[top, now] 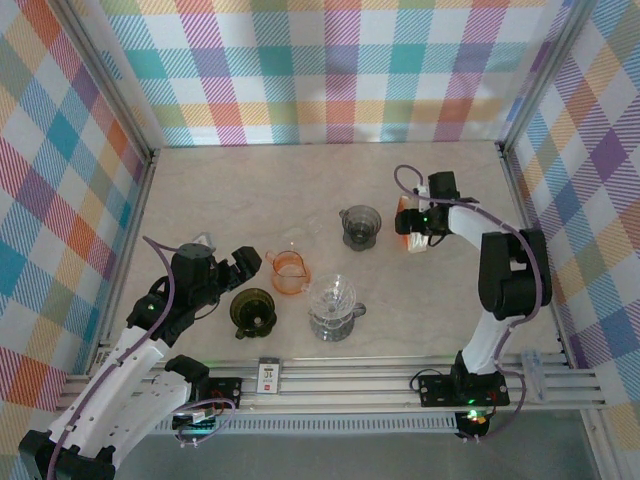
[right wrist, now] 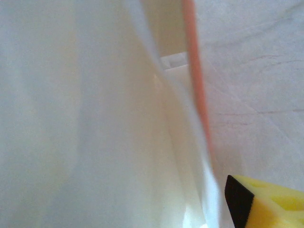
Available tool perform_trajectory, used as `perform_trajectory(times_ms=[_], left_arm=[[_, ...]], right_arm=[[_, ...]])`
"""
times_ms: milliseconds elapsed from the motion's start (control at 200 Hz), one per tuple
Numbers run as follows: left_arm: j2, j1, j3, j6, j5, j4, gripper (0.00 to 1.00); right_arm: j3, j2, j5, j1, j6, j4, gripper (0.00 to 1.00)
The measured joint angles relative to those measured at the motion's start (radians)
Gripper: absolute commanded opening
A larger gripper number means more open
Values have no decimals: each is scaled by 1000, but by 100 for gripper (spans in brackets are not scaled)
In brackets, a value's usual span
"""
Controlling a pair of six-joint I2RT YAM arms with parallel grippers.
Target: Place the coffee filter in the dripper
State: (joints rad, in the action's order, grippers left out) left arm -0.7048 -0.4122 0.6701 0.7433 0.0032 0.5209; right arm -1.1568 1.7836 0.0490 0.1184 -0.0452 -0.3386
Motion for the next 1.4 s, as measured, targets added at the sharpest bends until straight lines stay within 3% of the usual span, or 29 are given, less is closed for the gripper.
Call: perform_trajectory(times_ms=[365,460,540,655,910,1405], left_arm=[[24,0,-2,0,7,0,100],[26,0,-6,1,7,0,100],[26,0,-7,1,7,0,100],[26,0,-7,0,7,0,100],[26,0,-13,1,7,1,100],[26,0,-13,5,6,1,100]], right_arm=[[126,-272,-29,41,-146,21,82],[136,-318,-61,74,-182,11,70],[134,-340,-88,102,-202,0,54],[102,-332,-115,123,-219,-46,42],[7,-241,-168,125,-220,-93,31],[-182,-162,-230,159,-244,-158,23]])
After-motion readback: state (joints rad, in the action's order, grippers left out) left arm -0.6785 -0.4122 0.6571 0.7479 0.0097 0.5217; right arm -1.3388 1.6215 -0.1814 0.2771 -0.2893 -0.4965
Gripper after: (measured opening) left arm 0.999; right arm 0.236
